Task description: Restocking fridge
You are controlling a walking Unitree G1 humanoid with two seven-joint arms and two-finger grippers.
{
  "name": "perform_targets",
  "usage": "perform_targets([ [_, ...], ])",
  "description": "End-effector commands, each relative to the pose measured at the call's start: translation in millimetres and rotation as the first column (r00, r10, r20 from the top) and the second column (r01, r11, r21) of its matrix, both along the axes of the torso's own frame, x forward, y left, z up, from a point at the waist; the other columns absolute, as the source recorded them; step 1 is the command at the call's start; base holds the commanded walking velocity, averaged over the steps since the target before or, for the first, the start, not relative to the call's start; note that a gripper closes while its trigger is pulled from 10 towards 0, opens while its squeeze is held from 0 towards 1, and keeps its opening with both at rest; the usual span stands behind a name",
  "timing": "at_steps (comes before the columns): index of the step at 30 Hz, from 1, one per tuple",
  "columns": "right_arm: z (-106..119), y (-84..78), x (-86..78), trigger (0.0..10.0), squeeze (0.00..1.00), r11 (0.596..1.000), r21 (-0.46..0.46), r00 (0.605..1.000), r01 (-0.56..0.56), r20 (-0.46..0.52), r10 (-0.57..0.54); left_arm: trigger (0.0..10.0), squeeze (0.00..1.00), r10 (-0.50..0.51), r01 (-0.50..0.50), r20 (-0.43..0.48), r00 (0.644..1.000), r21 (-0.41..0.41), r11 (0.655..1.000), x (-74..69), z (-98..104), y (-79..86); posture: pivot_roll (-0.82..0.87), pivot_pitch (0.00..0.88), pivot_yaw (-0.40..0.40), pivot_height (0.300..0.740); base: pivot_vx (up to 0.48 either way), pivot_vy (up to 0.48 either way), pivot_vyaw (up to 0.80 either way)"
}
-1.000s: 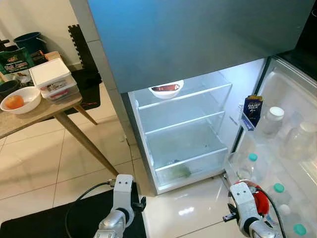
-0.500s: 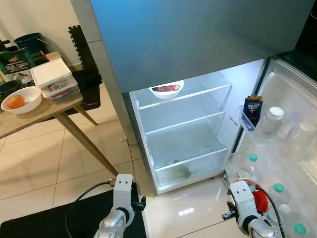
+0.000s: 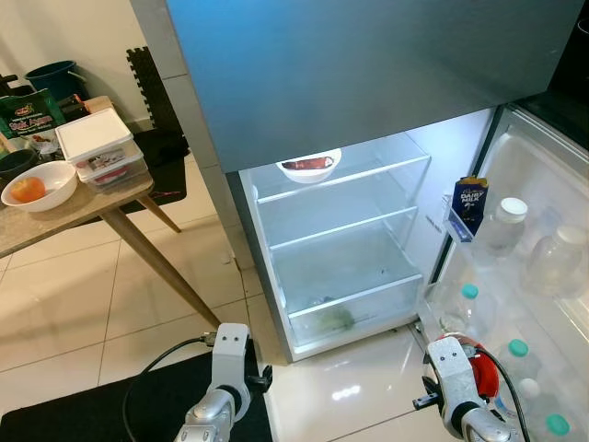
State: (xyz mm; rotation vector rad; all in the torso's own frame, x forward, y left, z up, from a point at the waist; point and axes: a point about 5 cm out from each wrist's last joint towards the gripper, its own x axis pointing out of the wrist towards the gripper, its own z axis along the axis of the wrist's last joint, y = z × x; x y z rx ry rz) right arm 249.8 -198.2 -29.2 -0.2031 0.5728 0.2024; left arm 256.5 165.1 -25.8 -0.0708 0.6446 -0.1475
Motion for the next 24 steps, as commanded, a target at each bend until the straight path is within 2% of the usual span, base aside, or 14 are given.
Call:
perform_targets([
  [1, -0.3, 0.5, -1.1, 10.0, 0.0, 1.0, 0.012, 1.0, 0.015, 0.006, -0.015, 10.0, 0.0, -0.005, 0.005, -0.035, 0.999, 0.0, 1.0, -5.9, -6.1, -1.8, -0.08, 0.121, 0.097, 0.74, 0.0, 0.0, 0.0],
  [24, 1.1, -1.4, -0.2, 10.0, 0.0, 1.0, 0.005, 1.0, 0.006, 0.011, -0.006, 10.0, 0.0, 0.004, -0.004, -0.041, 0.999, -0.005, 1.0, -8.2, -9.1, 0.8, -0.09, 0.107, 0.093, 0.74, -0.242, 0.0, 0.0],
])
